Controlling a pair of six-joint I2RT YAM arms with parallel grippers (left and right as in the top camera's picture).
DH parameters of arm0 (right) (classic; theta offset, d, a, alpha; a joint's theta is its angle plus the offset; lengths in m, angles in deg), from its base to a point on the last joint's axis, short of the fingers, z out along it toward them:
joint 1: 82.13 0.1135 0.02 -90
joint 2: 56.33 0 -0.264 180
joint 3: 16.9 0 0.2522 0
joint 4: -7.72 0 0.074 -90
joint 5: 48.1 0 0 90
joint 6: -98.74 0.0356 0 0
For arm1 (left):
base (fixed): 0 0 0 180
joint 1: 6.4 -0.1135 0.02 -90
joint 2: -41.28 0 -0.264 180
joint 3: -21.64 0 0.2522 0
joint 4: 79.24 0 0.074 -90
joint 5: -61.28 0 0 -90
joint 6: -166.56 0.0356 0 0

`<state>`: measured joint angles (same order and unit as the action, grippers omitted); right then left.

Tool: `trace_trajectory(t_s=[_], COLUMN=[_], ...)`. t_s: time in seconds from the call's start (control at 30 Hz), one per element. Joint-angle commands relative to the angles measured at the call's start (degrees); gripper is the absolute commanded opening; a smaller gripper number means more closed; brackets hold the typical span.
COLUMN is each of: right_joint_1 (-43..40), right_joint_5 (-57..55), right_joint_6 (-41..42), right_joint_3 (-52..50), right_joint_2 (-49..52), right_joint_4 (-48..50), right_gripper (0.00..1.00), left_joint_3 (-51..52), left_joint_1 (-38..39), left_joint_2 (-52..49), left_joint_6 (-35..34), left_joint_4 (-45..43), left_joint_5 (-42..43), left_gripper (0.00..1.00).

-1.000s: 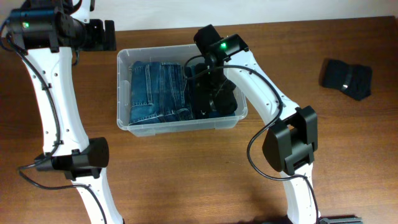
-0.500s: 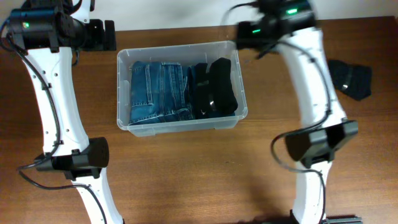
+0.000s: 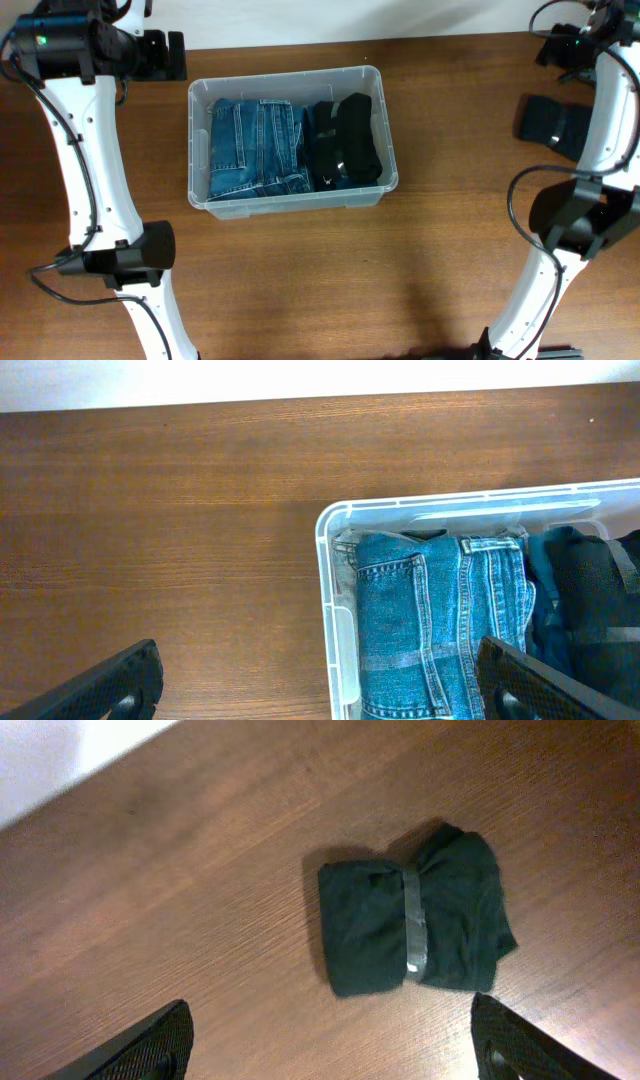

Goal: Pack container
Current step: 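Carry the black garment with the right gripper into the bin's right side, then grasp the last black folded garment with the right gripper, then place the black garment with the right gripper on top in the bin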

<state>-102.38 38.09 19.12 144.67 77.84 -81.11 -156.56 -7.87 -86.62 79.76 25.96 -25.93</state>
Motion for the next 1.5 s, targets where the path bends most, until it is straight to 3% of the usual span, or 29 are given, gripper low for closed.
trace_trajectory(t_s=[0.0, 0.27, 0.57, 0.83, 1.07, 1.3, 1.47], right_joint_1=[-1.3, -4.7, -6.5, -6.5, -6.5, -6.4, -6.3], right_joint_5=[0.2, 0.3, 0.3, 0.3, 0.3, 0.3, 1.6], right_joint_6=[-2.0, -1.3, -1.1, -0.5, 0.2, 0.8, 0.8], right_joint_3=[0.3, 0.3, -3.0, -11.8, -12.1, -8.5, -0.2], right_joint_2=[6.3, 14.3, 14.5, 14.5, 14.4, 10.4, 4.8], right_joint_4=[1.4, 2.4, 2.8, 6.2, 6.0, 3.3, -3.7], right_gripper=[0.81, 0.8, 0.76, 0.45, 0.05, 0.04, 0.04], left_joint_3=[-0.6, -0.6, -0.6, -0.6, -0.6, -0.6, -0.6], left_joint_1=[-0.3, -0.3, -0.3, -0.3, -0.3, -0.3, -0.3], left_joint_2=[0.3, 0.3, 0.3, 0.3, 0.3, 0.3, 0.3], left_joint_6=[0.3, 0.3, 0.3, 0.3, 0.3, 0.3, 0.3], left_joint_4=[-0.1, -0.1, -0.4, -1.0, -1.4, -2.0, -2.8], left_joint_5=[0.5, 0.5, 0.5, 0.5, 0.4, 0.5, 0.5], left_gripper=[0.99, 0.99, 0.99, 0.99, 0.99, 0.99, 0.99])
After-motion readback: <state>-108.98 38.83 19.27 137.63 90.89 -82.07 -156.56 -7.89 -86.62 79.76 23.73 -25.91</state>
